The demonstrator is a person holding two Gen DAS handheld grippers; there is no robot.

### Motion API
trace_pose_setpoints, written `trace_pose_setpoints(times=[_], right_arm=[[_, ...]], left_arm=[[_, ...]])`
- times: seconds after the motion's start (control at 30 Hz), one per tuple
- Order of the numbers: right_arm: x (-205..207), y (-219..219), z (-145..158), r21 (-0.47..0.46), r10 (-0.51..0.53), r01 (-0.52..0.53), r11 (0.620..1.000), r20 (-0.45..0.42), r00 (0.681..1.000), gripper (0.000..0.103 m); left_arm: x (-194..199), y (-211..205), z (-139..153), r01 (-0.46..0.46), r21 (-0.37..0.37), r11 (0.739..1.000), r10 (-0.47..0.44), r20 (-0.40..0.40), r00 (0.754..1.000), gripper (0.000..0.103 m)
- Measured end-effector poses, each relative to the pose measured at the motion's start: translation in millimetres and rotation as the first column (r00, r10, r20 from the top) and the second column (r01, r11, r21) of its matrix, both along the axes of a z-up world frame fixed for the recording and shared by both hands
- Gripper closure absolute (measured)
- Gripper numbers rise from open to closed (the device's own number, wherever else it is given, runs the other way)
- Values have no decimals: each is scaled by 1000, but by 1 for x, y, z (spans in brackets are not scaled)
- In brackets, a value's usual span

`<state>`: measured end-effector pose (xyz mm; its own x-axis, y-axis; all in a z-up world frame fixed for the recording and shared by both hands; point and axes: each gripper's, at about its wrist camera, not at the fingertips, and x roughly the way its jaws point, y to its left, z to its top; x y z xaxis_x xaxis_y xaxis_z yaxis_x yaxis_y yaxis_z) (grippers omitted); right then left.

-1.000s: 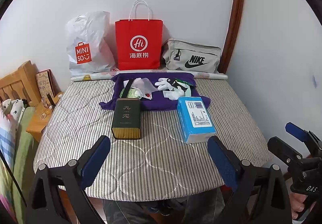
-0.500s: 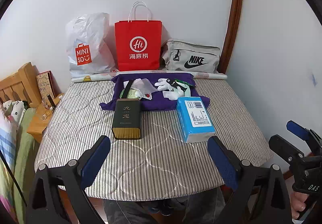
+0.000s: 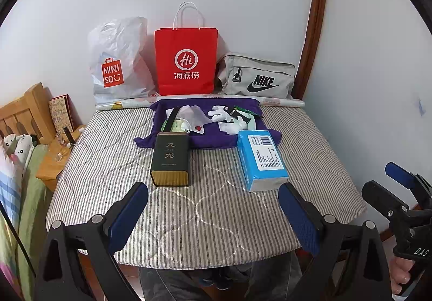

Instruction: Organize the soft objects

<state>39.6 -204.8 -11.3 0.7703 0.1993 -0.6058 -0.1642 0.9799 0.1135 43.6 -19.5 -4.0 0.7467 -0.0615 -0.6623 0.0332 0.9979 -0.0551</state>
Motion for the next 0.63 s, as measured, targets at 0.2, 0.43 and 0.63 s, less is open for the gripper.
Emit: trace_pose_setpoints(times=[0.2, 0.43, 0.63], right_arm=[[0, 0, 0, -1, 0, 0, 1000, 1, 1000, 0], [-2, 1, 2, -4, 2, -2, 1000, 2, 1000, 0], [-1, 1, 4, -5, 4, -4, 1000, 2, 1000, 0]], left_arm=[[-1, 0, 0, 0, 0, 1000, 0, 0, 1000, 5], [-1, 1, 0, -2, -2, 1000, 2, 0, 1000, 5], [-2, 0, 1, -12, 13, 1000, 12, 0, 1000, 5]])
